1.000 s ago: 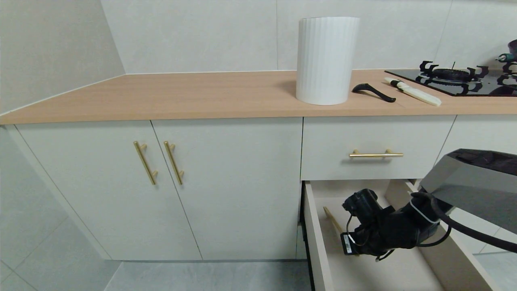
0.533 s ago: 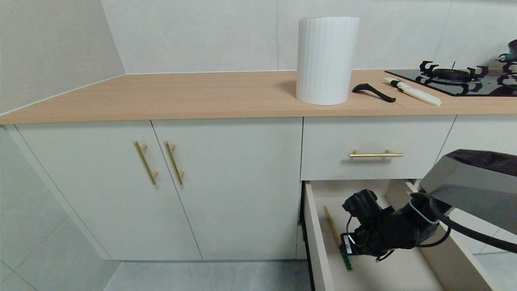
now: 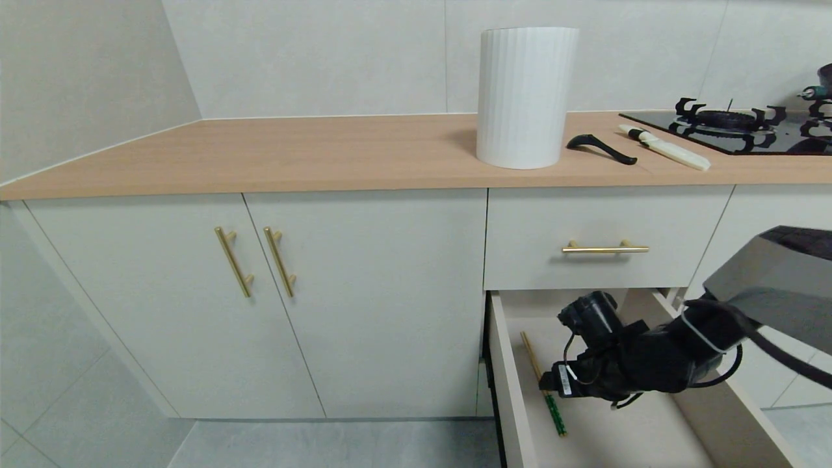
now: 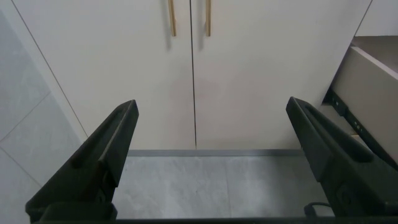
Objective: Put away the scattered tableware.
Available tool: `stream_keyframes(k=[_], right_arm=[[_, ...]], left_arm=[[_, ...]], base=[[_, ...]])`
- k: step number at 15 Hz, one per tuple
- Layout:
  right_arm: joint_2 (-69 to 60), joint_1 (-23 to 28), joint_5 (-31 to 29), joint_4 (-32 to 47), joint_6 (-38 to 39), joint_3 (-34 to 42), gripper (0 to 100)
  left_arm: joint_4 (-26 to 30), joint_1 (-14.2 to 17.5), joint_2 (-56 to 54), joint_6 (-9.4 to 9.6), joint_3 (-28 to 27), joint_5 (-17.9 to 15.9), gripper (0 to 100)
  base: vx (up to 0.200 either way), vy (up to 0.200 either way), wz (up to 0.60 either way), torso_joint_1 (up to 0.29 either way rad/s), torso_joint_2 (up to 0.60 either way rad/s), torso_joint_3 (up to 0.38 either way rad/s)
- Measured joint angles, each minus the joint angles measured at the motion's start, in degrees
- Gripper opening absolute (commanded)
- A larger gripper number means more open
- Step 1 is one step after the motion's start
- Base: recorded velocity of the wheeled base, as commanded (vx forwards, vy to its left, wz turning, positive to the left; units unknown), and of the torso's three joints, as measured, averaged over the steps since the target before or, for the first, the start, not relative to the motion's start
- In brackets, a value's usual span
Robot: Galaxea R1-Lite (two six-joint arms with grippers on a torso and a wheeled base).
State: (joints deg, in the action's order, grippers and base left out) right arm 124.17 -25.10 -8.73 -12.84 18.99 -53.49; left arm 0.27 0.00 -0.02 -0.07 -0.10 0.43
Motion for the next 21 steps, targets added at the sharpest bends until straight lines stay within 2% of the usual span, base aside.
stream_keyframes(k=[5,10,14,21], right_arm=[[-15.3,0.9,-0.3,8.8,-0.3,0.9,100],[-27.1,7.8,1.4,10.3,-3.9,1.0,100],[-30.9,11.2,2.7,10.2,-6.1,0.8,100],[-32.1,11.5,2.6,10.0,-6.6,0.9,100]], left_arm=[[0.0,0.0,0.0,0.00,0.0,0.0,100],[0.0,0.0,0.0,0.00,0.0,0.0,100],[0.0,0.0,0.0,0.00,0.0,0.0,100],[0.0,0.0,0.0,0.00,0.0,0.0,100]], base=[[0.000,0.000,0.00,0.000,0.00,0.000],[0.000,0.000,0.00,0.000,0.00,0.000],[0.000,0.000,0.00,0.000,0.00,0.000],[0.000,0.000,0.00,0.001,-0.01,-0.004]])
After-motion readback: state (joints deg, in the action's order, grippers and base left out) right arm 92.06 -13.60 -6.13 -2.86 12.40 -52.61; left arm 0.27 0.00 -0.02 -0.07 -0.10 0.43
